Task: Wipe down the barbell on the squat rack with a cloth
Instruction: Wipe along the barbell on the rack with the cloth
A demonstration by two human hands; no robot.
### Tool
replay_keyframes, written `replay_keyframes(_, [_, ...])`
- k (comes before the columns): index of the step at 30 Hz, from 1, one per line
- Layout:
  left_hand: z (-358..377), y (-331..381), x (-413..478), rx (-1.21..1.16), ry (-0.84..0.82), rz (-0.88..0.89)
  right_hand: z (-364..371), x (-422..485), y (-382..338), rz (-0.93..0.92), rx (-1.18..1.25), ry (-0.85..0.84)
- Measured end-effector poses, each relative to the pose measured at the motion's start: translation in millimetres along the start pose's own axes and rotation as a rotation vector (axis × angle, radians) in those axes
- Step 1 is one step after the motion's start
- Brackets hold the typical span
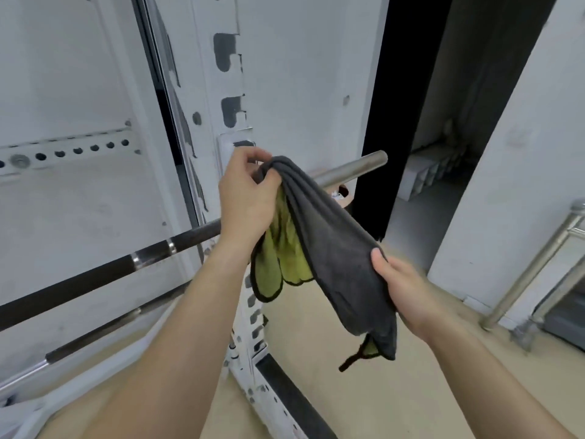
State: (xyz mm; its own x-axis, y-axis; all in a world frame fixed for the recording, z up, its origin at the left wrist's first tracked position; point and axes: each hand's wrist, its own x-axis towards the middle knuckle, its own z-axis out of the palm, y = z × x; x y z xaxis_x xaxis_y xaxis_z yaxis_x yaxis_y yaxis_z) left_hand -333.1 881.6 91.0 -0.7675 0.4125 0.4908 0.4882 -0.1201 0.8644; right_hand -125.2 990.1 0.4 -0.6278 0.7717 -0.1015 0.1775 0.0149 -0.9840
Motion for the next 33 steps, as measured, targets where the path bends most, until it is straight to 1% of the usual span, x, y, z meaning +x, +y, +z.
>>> replay_keyframes(2, [21.8,-1.3,17.9,0.065,-0.088,-0.001,-13.9,24.8,-6.9,-0.048,-0.025,0.111])
replay_keyframes(3, [30.6,-1.7,26.6,0.120,-0.122,0.010,-20.9,38.0,-10.2,-0.063,0.008,0.170])
replay_keyframes(5, [43.5,-1.6,42.4,0.255,-0.163,0.052,-35.6,66.4,-18.9,-0.071,0.134,0.264])
replay_keyframes(7, [49.0,-1.7,56.3,0.392,-0.234,0.075,-47.0,93.9,-29.8,-0.029,0.297,0.291])
replay_keyframes(9, [52.8,-4.6,67.5,0.521,-0.331,0.091,-54.8,116.6,-39.7,0.053,0.446,0.248])
replay_keyframes(11, [58.0,-12.5,74.0,0.574,-0.358,0.100,-60.0,136.4,-44.5,0.111,0.557,0.172])
replay_keyframes(14, [74.7,-22.8,74.7,0.557,-0.284,0.085,-64.3,162.2,-40.9,0.153,0.664,0.054])
replay_keyframes(18, [107.0,-25.2,69.8,0.509,-0.148,-0.107,-73.2,194.6,-25.1,0.164,0.734,-0.059])
replay_keyframes(20, [120.8,-25.2,65.9,0.538,-0.105,-0.157,-83.8,207.4,-19.3,0.150,0.653,-0.125])
replay_keyframes(23, [142.1,-15.4,53.2,0.678,-0.089,-0.133,-113.6,225.1,-6.5,0.084,0.380,-0.151])
replay_keyframes(25, [160.4,-2.2,43.9,0.744,-0.042,-0.125,-141.4,231.2,2.6,-0.063,0.110,-0.262])
replay_keyframes(27, [187.1,13.1,39.0,0.719,0.010,-0.147,-168.7,239.4,17.9,-0.172,-0.273,-0.375])
replay_keyframes(28, [201.7,20.2,37.7,0.693,0.026,-0.159,-178.7,241.5,23.1,-0.219,-0.466,-0.401])
replay_keyframes(29, [217.3,28.1,36.0,0.679,0.026,-0.169,-185.1,242.8,25.7,-0.277,-0.608,-0.403])
replay_keyframes(30, [232.7,35.9,34.6,0.681,0.001,-0.186,-189.3,239.5,22.9,-0.346,-0.654,-0.402])
replay_keyframes(31, [248.4,44.0,33.5,0.693,-0.037,-0.203,-191.2,236.9,18.0,-0.414,-0.588,-0.421])
replay_keyframes(33, [275.6,58.3,32.2,0.737,-0.118,-0.251,-192.1,230.8,2.5,-0.526,-0.320,-0.448])
